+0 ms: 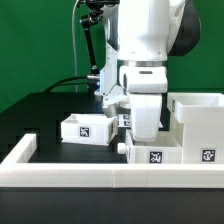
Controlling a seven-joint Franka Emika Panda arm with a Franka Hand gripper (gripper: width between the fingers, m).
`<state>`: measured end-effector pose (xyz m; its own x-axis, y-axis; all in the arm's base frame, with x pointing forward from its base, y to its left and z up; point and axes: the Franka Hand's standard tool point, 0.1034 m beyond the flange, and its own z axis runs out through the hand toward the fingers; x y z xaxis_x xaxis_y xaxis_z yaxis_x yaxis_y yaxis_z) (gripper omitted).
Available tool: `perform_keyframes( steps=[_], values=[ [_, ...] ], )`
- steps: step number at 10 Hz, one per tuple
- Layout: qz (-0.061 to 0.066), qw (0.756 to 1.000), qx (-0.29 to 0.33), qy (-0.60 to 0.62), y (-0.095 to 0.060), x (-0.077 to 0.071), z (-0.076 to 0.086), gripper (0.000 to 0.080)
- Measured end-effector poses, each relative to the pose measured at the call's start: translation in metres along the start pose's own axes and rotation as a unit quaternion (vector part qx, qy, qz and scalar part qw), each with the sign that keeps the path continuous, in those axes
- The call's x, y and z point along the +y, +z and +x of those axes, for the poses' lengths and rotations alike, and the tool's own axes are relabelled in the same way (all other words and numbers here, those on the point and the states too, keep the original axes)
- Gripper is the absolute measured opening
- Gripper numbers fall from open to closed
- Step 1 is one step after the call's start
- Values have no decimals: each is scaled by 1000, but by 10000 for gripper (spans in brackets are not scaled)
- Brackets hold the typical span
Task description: Assemble drawer
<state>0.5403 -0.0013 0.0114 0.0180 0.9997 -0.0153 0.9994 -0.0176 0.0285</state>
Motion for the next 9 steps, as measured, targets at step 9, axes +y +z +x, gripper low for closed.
perform_keyframes(
  steps=[9],
  values=[
    [-2, 998, -1, 69, 2, -2, 8, 41]
  ],
)
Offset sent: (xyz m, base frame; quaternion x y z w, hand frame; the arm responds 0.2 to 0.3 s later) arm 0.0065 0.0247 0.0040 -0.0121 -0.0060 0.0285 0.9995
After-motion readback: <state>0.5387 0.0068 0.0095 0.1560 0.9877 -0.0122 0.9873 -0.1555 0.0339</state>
